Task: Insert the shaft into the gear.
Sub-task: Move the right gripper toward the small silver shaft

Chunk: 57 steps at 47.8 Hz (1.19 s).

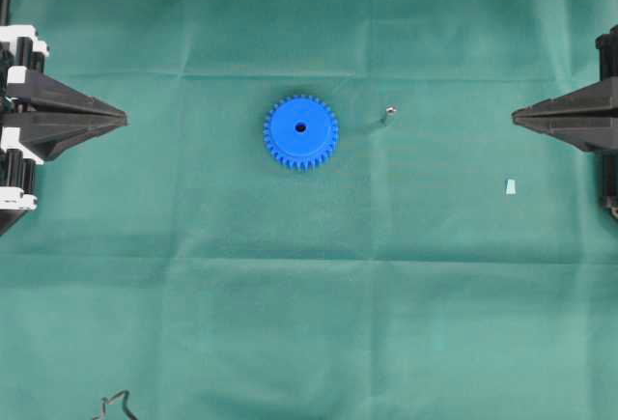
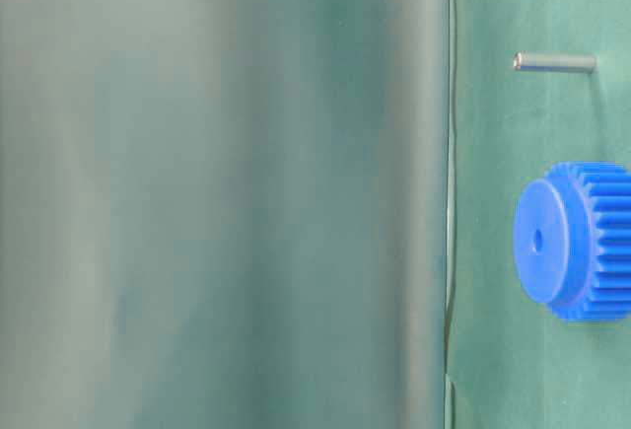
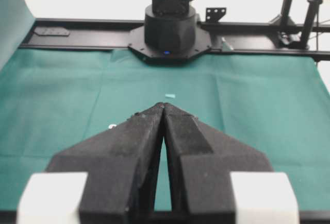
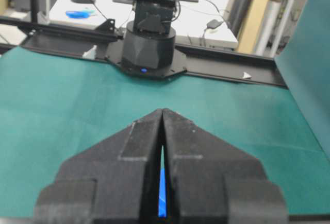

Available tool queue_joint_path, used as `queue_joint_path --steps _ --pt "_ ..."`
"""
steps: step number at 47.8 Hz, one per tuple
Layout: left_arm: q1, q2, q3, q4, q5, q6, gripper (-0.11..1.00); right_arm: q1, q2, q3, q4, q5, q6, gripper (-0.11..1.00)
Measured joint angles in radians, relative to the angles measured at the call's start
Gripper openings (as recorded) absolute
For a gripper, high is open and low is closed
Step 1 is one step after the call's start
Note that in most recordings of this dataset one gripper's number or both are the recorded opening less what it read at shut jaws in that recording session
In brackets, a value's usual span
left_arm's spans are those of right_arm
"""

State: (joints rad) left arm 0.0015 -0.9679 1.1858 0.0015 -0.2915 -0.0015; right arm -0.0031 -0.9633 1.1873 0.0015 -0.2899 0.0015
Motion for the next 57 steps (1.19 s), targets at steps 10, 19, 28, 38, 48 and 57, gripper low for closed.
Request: queue_joint_path --steps 10,19,28,38,48,57 --pt "0.000 0.000 -0.017 0.012 0.034 0.000 0.00 0.000 0.009 -0.005 0.000 0.035 -0.003 0.03" --pt "0.000 0.000 -0.018 0.012 0.035 0.000 0.00 -0.003 0.020 -0.029 0.000 0.064 -0.003 0.03" --pt "0.000 0.000 -0.018 0.012 0.037 0.000 0.00 -0.048 0.092 -0.066 0.002 0.083 0.003 0.03" --pt "0.000 0.000 -0.018 0.012 0.037 -0.003 0.00 -0.114 0.235 -0.106 0.015 0.083 0.008 0.26" --pt "0.000 0.000 -0.018 0.012 0.038 -0.003 0.00 -0.147 0.428 -0.150 0.035 0.083 0.009 0.87" --pt "0.000 0.000 -0.018 0.012 0.038 -0.003 0.00 -0.167 0.640 -0.192 0.075 0.054 0.009 0.86"
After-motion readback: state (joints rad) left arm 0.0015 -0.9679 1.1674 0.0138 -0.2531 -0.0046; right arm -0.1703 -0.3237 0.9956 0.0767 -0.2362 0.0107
